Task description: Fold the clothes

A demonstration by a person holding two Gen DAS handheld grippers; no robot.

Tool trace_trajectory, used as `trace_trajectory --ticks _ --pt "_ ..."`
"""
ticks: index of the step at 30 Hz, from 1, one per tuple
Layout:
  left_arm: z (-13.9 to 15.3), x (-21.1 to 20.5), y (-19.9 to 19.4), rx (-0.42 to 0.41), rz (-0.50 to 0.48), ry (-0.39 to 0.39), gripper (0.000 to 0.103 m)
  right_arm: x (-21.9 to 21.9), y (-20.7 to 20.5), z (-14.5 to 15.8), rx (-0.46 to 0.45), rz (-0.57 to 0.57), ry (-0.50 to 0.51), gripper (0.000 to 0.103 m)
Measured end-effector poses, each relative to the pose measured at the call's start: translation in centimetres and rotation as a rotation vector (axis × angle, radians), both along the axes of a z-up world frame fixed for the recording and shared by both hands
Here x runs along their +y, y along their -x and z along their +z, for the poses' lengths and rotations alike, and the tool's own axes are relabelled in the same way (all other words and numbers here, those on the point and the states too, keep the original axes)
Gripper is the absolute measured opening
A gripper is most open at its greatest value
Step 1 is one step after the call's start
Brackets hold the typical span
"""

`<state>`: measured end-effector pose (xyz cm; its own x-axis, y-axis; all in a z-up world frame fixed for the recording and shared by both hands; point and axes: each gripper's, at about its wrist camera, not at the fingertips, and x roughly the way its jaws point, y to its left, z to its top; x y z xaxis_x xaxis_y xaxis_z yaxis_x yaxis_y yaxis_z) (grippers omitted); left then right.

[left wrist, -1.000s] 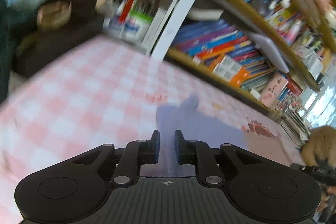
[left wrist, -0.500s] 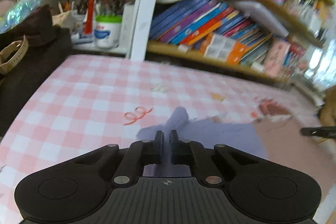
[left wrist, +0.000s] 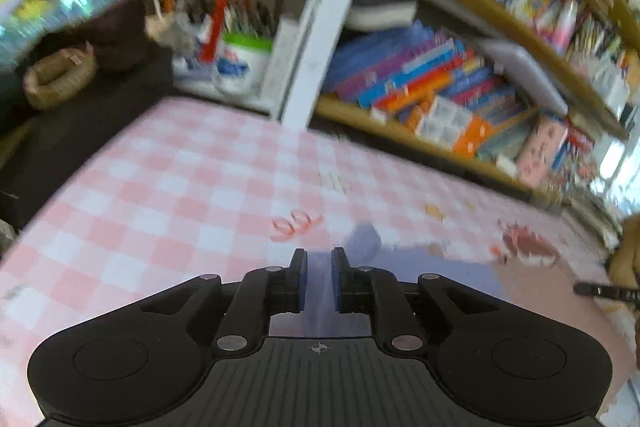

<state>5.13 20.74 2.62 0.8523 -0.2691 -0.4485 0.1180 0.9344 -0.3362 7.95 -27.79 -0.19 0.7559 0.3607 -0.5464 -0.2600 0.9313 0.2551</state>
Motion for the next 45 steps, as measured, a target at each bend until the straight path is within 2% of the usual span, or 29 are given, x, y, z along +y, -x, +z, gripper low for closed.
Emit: trace_trajectory --ticks 3,5,9,10,16,22,32,35,37,45 --pt "0.8 0.7 2.4 -0.012 0.012 0.050 0.013 -0.6 1.8 0.7 -0.019 0.007 -0.007 0.019" --pt "1.0 0.7 3.8 -0.004 0.018 0.048 0.014 -0.9 3.1 1.0 -0.019 0.018 -0.007 0.019" --pt "1.0 0.3 6.6 0.010 0.035 0.035 0.031 -0.8 5.8 1.2 -0.030 0.032 0.003 0.022" --pt "1.0 0.1 7.2 0.012 0.037 0.033 0.032 -0.8 6.5 1.3 -0.034 0.035 0.005 0.023" --pt "1.1 -0.8 10.5 0.037 0.036 0.018 0.033 -0.5 10.1 1.2 -0.050 0.055 0.022 0.024" --pt "1.0 -1.4 12.4 0.066 0.049 -0.002 0.039 -0.4 12.1 1.0 -0.063 0.075 0.044 0.025" --pt "0.5 -2.8 14.8 0.116 0.052 0.012 0.045 -1.0 15.2 0.0 -0.076 0.068 0.010 0.028" --pt "0.4 -3.1 15.0 0.124 0.046 0.023 0.046 -1.4 15.9 0.0 -0.074 0.061 -0.011 0.028" --pt "0.3 -3.3 15.1 0.125 0.042 0.028 0.054 -1.5 16.3 0.0 -0.072 0.062 -0.014 0.028" --pt "-0.2 -3.9 14.9 0.143 0.029 0.046 0.057 -1.5 16.8 0.4 -0.072 0.065 -0.008 0.028"
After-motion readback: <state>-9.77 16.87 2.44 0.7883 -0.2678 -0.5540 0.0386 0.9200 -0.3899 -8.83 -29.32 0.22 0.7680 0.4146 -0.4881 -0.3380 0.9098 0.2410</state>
